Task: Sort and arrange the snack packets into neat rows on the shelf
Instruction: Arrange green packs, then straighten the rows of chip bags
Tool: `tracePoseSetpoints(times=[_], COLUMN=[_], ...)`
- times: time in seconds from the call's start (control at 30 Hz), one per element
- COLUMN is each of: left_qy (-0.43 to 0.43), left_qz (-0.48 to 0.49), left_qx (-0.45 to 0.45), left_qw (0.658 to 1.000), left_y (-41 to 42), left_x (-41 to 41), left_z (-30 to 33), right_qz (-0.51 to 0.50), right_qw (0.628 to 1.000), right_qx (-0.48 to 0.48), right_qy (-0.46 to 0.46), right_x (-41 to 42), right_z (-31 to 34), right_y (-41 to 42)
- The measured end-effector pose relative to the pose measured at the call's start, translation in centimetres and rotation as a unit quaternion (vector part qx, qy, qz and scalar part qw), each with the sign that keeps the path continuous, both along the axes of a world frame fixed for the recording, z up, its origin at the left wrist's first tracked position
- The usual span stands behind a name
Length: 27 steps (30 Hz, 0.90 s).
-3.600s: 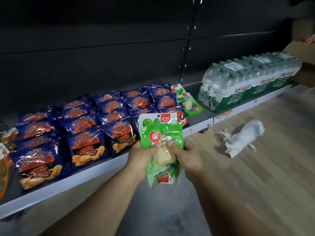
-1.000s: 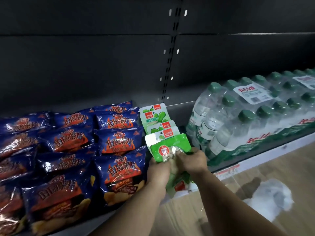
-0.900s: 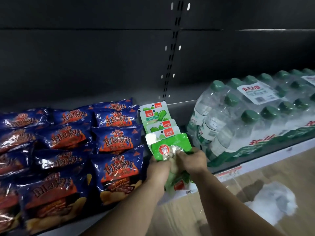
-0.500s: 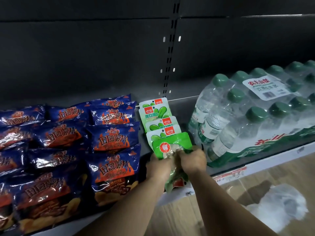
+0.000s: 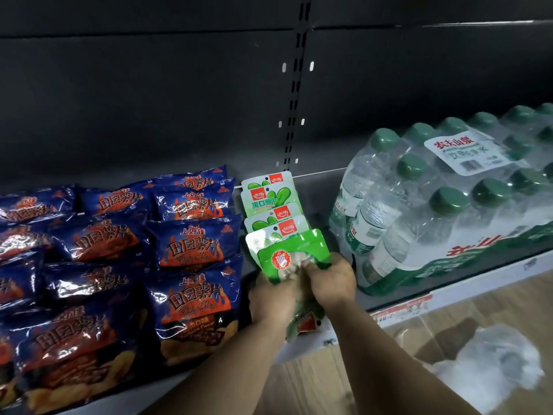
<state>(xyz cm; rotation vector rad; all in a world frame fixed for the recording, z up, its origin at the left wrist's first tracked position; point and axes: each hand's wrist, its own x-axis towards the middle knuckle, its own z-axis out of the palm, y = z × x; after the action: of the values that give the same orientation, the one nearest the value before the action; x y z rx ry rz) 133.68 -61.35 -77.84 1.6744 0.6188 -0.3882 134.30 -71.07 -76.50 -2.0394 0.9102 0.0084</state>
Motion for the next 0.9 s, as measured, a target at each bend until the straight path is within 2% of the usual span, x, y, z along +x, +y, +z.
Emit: tracePoseSetpoints(times=[0.57, 0.9], left_qy=[0.018, -0.006], left_qz=[-0.021, -0.032], left_qx=[0.047, 0.067], left_qw=[0.999, 0.997], left_y=[-0.3, -0.1], left_x=[0.4, 0.1], left_z=[-0.9, -0.4], right_qz=[0.010, 0.018], right_qw=[0.996, 0.994], right_qx=[-0.066, -0.081], right_qy=[0.057, 0.078], right_x=[-0.2, -0.3], right_z=[0.1, 0.6], right_y=[0.1, 0.2])
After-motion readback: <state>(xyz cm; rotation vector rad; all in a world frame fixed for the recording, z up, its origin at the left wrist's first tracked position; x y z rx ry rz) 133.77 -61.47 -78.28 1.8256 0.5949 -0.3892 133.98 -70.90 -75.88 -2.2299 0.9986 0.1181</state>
